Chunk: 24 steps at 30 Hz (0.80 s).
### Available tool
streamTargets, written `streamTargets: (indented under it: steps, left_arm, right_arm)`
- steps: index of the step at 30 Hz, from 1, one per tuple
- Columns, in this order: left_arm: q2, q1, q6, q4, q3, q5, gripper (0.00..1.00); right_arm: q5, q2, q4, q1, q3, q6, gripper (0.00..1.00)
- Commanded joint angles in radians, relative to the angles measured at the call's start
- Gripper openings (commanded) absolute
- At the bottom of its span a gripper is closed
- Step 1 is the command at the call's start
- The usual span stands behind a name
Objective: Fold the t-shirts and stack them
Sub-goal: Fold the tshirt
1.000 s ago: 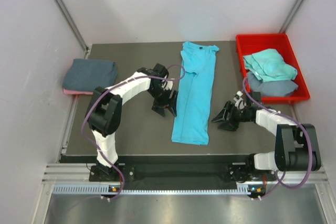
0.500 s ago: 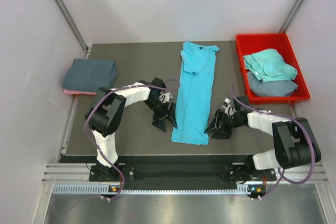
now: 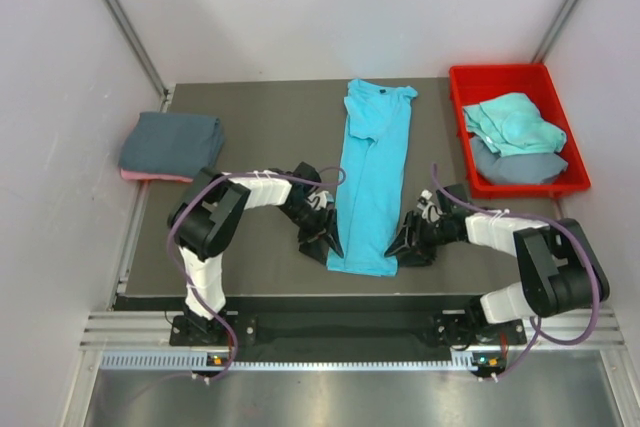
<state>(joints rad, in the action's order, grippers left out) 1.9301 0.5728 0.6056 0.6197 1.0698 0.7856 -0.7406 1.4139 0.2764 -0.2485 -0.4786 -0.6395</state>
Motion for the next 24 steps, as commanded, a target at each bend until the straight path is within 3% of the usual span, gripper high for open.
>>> streamTargets:
  steps: [1,8,11,12,15,19,24]
  left_arm:
    - [0.039,0.022,0.023,-0.08,0.024,0.001,0.58]
    - [0.07,0.041,0.026,-0.084,0.047,0.015,0.44]
    - [0.053,0.041,0.025,-0.089,0.035,0.023,0.37]
    - [0.049,0.044,0.025,-0.089,0.027,0.024,0.32]
    - [0.024,0.048,0.016,-0.087,0.018,0.023,0.22]
    - [-0.014,0.062,-0.021,-0.071,0.018,-0.008,0.0]
    - [-0.077,0.116,-0.096,-0.031,0.059,-0.02,0.0]
  right_arm:
    - [0.102,0.046,-0.005,-0.035,0.005,0.012,0.53]
    - [0.116,0.019,-0.003,-0.067,0.031,0.001,0.45]
    - [0.116,0.019,-0.008,-0.072,0.035,-0.002,0.29]
    - [0.118,0.022,-0.009,-0.074,0.034,0.0,0.18]
    - [0.116,0.023,-0.011,-0.074,0.025,0.001,0.05]
    - [0.118,-0.022,-0.003,-0.072,0.021,0.006,0.0]
    - [0.122,-0.116,0.027,-0.072,0.002,0.049,0.0]
